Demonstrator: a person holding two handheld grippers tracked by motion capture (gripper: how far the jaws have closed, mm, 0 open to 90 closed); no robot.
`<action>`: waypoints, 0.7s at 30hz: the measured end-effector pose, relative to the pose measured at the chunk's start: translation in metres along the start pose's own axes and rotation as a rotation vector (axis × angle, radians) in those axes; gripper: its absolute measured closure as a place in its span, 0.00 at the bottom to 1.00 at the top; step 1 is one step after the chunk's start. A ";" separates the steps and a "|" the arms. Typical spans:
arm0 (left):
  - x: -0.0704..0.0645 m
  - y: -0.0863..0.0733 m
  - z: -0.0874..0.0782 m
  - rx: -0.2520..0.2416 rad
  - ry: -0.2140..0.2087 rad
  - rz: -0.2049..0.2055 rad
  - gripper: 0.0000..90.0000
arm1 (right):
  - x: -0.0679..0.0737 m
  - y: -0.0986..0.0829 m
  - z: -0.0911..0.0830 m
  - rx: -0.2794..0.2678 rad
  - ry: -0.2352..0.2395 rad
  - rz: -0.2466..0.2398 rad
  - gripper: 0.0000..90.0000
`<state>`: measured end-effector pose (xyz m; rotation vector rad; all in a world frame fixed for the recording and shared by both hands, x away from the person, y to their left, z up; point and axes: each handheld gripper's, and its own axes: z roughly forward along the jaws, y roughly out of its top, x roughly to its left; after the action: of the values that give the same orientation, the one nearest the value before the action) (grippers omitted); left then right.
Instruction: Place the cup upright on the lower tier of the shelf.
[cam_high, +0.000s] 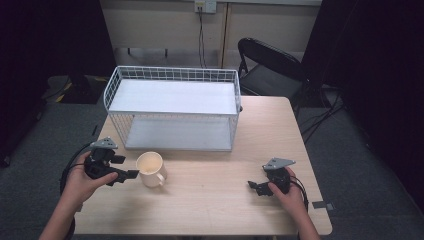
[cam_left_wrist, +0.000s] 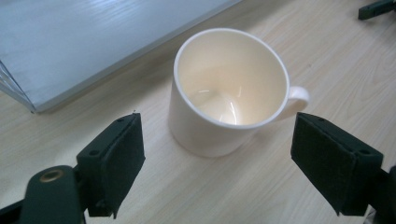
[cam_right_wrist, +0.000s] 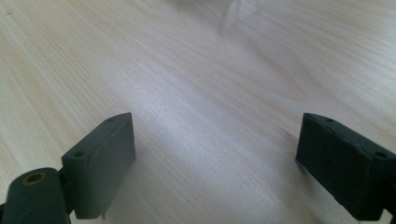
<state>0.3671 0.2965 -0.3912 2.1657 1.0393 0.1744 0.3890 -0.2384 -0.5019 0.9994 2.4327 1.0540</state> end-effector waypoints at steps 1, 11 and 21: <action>0.000 0.001 -0.001 -0.002 0.004 -0.004 0.19 | 0.000 0.000 0.000 0.000 0.000 0.000 0.12; -0.001 0.013 0.000 -0.022 0.039 -0.004 0.19 | 0.000 0.000 0.000 0.000 0.000 0.000 0.12; 0.002 0.023 0.015 -0.028 0.085 -0.053 0.18 | 0.000 0.000 0.000 0.000 0.000 0.000 0.12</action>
<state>0.3887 0.2801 -0.3876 2.1184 1.1344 0.2567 0.3890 -0.2384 -0.5019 0.9995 2.4326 1.0542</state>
